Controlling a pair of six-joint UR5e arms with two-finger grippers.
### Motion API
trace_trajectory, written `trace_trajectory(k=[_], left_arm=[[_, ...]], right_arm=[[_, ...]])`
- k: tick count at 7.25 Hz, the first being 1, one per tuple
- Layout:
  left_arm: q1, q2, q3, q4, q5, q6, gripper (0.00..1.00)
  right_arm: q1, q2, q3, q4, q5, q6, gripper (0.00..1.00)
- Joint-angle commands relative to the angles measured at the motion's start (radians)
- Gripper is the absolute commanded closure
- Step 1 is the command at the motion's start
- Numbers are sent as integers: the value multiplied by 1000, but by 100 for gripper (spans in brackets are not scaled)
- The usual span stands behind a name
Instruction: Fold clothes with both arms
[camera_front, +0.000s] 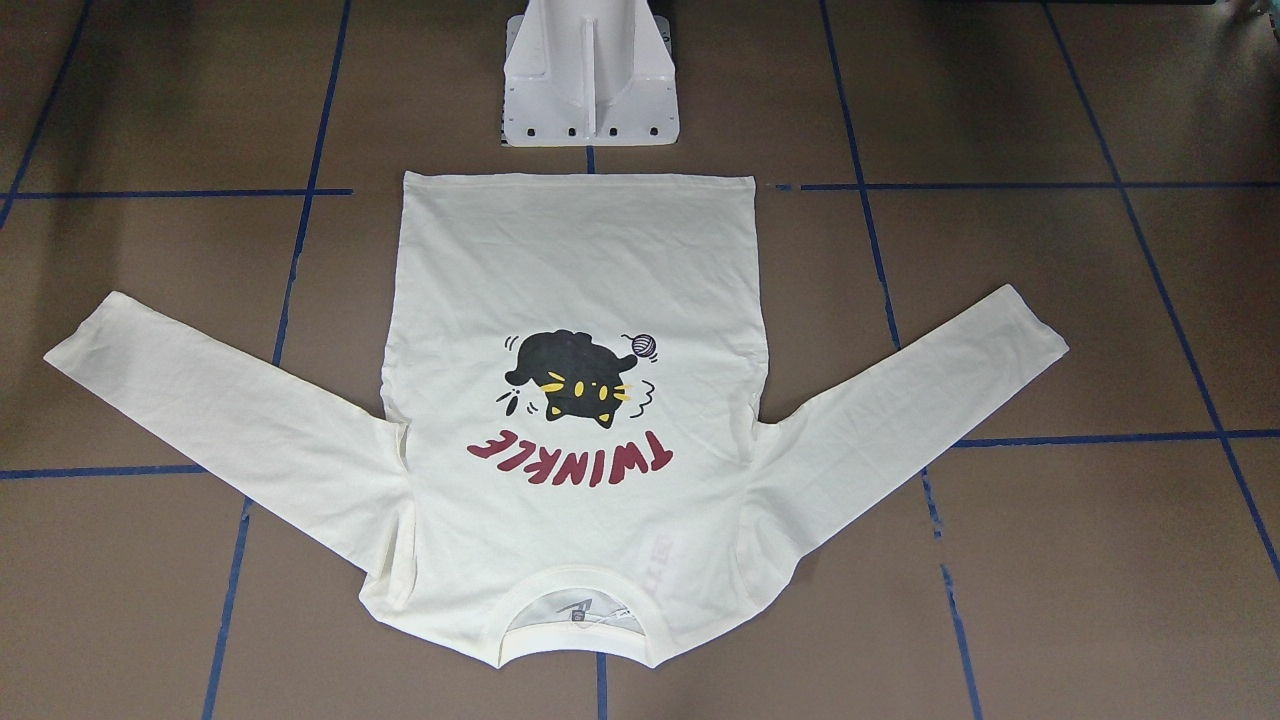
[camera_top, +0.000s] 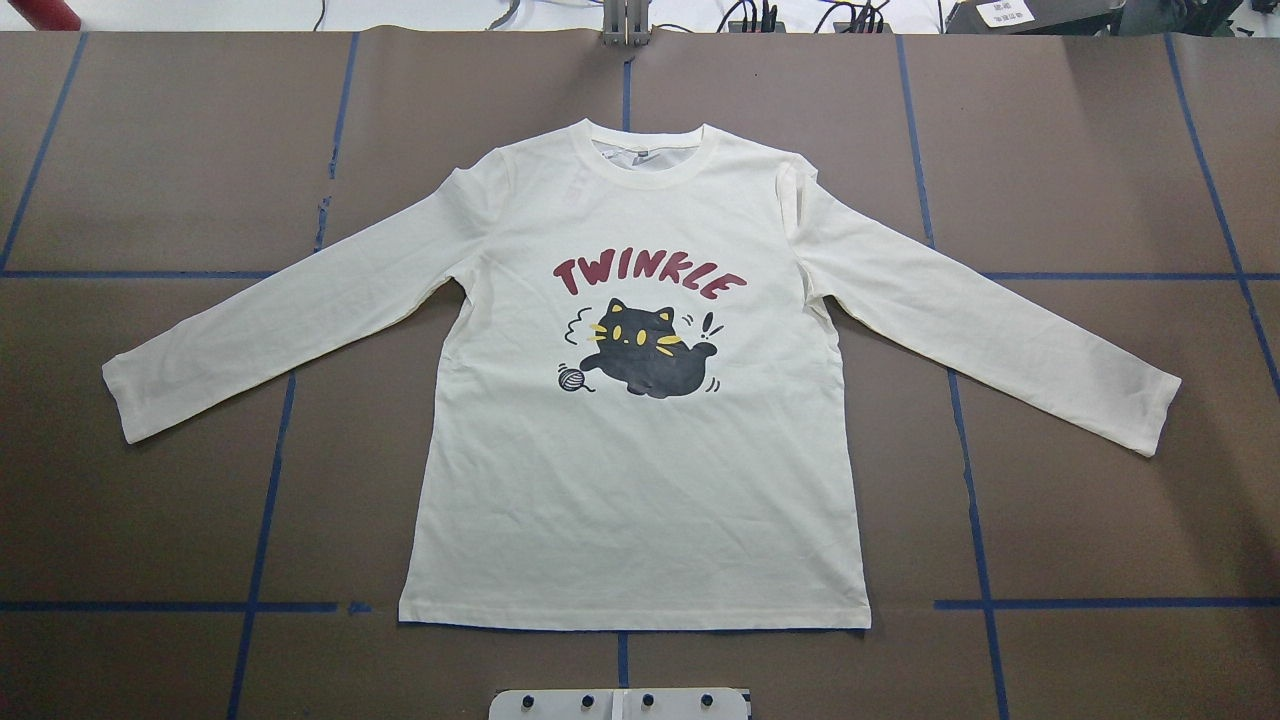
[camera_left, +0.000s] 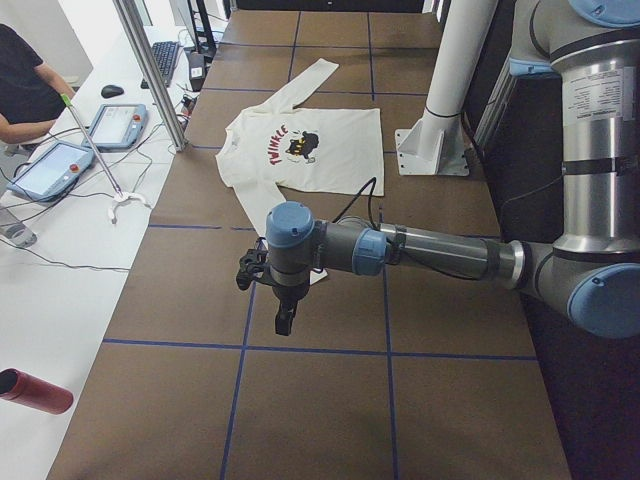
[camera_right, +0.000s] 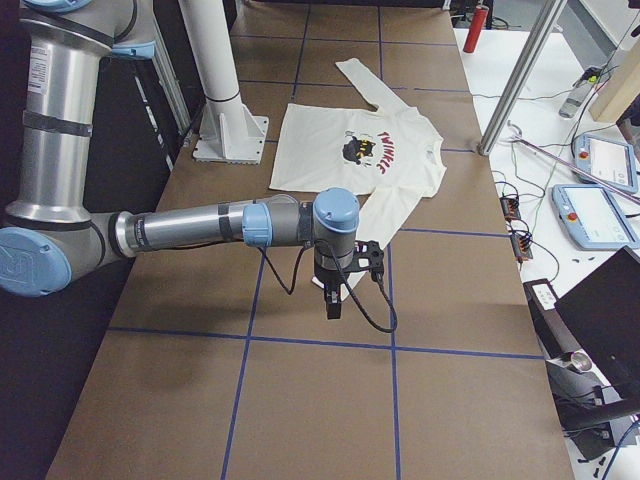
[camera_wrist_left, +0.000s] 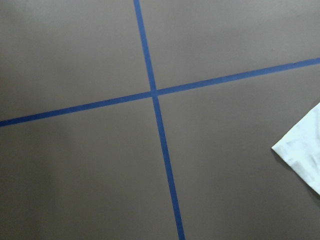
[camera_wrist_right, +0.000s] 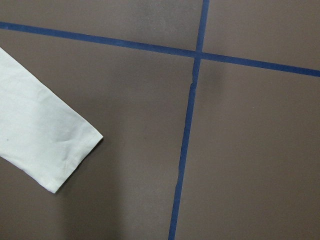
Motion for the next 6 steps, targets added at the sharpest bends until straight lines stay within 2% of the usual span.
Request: trace_trajectory(k=[1, 2, 4, 5, 6], left_arm=[[-5, -4, -23, 17, -17, -1, 0], [-3, -2, 3, 16, -5, -8, 0], [-3, -4, -29, -9, -43, -5, 0], [-5, -16, -20, -97, -86, -11, 0], [-5, -13, 3, -134, -88, -10, 0]], right_arm=[[0, -4, -1, 2, 25, 3, 0], [0, -11, -8, 2, 71, 12, 0], [-47, -9, -12, 40, 134, 13, 0], [-163, -6, -33, 107, 139, 35, 0], [-205, 0, -96, 230, 134, 109, 0]])
